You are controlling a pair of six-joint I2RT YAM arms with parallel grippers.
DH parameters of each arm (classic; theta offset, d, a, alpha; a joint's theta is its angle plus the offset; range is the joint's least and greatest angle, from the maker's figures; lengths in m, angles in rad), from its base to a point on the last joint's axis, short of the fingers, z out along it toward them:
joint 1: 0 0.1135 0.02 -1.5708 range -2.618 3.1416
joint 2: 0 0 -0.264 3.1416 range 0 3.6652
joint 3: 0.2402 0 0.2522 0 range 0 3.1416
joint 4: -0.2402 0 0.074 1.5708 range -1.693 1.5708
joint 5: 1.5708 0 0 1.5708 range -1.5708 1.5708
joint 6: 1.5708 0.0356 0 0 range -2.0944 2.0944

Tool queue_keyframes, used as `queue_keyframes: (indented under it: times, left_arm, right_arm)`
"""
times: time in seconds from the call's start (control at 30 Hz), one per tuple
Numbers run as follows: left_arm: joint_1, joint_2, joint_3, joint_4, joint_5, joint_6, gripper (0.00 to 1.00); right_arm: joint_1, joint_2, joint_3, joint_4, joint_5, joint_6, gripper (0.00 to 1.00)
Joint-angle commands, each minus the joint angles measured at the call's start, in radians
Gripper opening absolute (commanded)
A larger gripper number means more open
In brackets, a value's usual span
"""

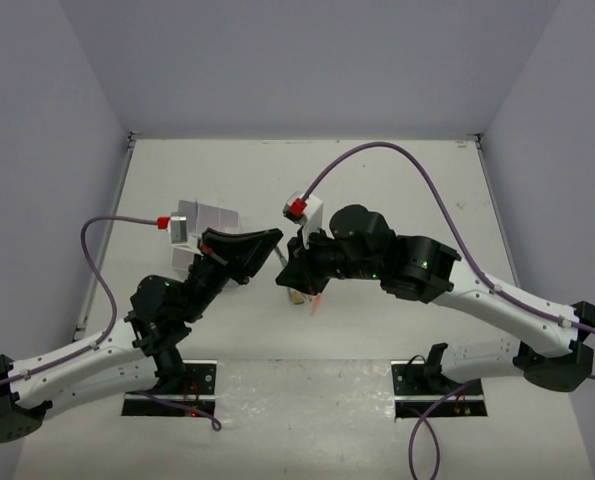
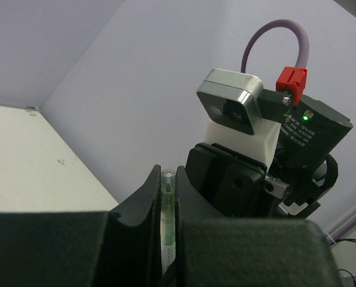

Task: Sort the stationery into containers
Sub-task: Close the pen cap on the pen.

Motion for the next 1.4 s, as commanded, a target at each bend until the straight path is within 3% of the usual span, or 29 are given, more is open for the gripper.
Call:
queue_keyframes:
  times: [0.0,0.1,0.27,0.37,0.4,0.47,0.57,0.73,0.8,0.93,1.0,1.07,1.17,1.37]
  left_arm:
    - [-0.095,0.021,-0.008,-0.294,0.139,0.009,0.0]
    - [-0.094,-0.023,0.055,-0.406,0.056,0.055,0.03]
    - [-0.093,-0.022,0.181,-0.539,0.002,0.135,0.28]
    - [-0.093,-0.001,0.219,-0.575,-0.007,0.153,0.33]
    - [-0.093,0.003,0.224,-0.575,-0.009,0.155,0.32]
    - [-0.093,-0.001,0.223,-0.573,-0.023,0.156,0.15]
    - [-0.093,-0.015,0.21,-0.558,-0.036,0.162,0.01]
    - [-0.093,-0.026,0.217,-0.572,-0.075,0.188,0.0]
    - [-0.092,-0.029,0.229,-0.58,-0.095,0.203,0.14]
    - [-0.093,-0.019,0.266,-0.643,-0.111,0.233,0.66]
    - [-0.093,-0.003,0.295,-0.665,-0.102,0.24,0.7]
    - [-0.093,0.007,0.31,-0.668,-0.095,0.24,0.68]
    - [-0.093,0.024,0.313,-0.655,-0.071,0.233,0.56]
    - [-0.093,0.046,0.307,-0.645,-0.028,0.207,0.26]
  right_arm:
    - [-0.063,0.003,0.11,0.35,0.084,-0.028,0.0]
    - [-0.063,-0.033,-0.017,0.393,0.032,-0.024,0.0]
    - [-0.041,-0.083,-0.174,0.453,0.003,-0.025,0.0]
    - [-0.016,-0.084,-0.192,0.451,0.028,-0.028,0.0]
    - [-0.011,-0.085,-0.195,0.45,0.029,-0.03,0.0]
    - [-0.005,-0.09,-0.204,0.449,0.034,-0.031,0.0]
    - [0.0,-0.095,-0.237,0.459,0.033,-0.028,0.0]
    - [0.004,-0.097,-0.299,0.469,-0.013,-0.031,0.0]
    - [0.008,-0.113,-0.324,0.476,-0.016,-0.029,0.0]
    - [0.008,-0.146,-0.383,0.484,-0.009,-0.03,0.0]
    - [0.008,-0.161,-0.4,0.484,-0.007,-0.03,0.0]
    - [0.009,-0.169,-0.41,0.486,-0.011,-0.03,0.0]
    - [0.01,-0.176,-0.416,0.496,-0.011,-0.027,0.0]
    - [0.023,-0.177,-0.413,0.514,-0.021,-0.023,0.0]
